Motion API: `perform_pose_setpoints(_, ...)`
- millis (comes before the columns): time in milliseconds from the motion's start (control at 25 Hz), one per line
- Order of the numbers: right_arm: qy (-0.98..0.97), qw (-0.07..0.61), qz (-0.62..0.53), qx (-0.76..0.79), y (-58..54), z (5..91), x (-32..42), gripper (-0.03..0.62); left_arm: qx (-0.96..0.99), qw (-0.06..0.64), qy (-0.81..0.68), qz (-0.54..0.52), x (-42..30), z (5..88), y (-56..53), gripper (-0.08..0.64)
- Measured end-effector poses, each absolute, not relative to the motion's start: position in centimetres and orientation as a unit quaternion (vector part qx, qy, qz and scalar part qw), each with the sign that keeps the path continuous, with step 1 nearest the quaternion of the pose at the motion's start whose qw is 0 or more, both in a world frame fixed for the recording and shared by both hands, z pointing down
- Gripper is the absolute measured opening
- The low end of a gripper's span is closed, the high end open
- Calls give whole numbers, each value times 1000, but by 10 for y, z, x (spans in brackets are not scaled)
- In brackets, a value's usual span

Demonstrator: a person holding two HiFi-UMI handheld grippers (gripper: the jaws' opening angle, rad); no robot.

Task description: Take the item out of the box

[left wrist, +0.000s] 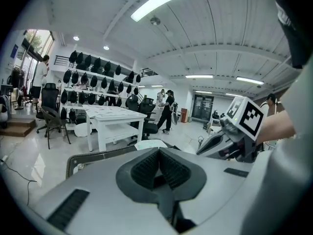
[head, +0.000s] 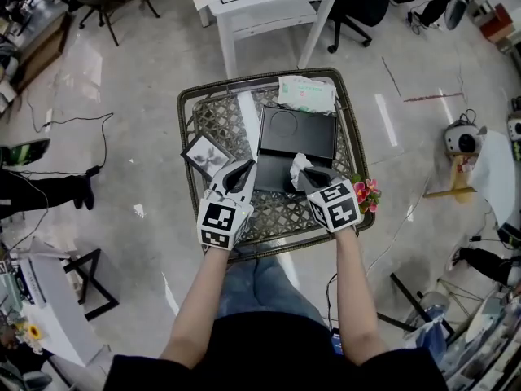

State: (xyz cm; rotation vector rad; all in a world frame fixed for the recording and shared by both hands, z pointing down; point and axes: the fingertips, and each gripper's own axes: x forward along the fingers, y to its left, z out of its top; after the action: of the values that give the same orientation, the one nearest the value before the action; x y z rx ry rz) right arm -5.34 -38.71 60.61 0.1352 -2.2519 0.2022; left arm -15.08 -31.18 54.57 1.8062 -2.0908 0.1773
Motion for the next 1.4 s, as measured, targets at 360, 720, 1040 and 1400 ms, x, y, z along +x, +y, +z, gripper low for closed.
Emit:
perform_pose_setpoints(360,-966,204,79,141,-397,489,-26,23,646,137,-749,54,-149,482,-306,20)
perform_pose_setpoints(720,-969,24,119,215,-396,435,14,25,649,93,-754,49,-149,439,-300,20)
perform_pose_setpoints(1040,-967,4,114,228,-389,425,24,26,657,74,-749,51,-137,431,-299,20)
perform_pose_setpoints(1400,-969,21,98,225,-379,424,31,23,664,70,-742,50,-124,431,-297,20)
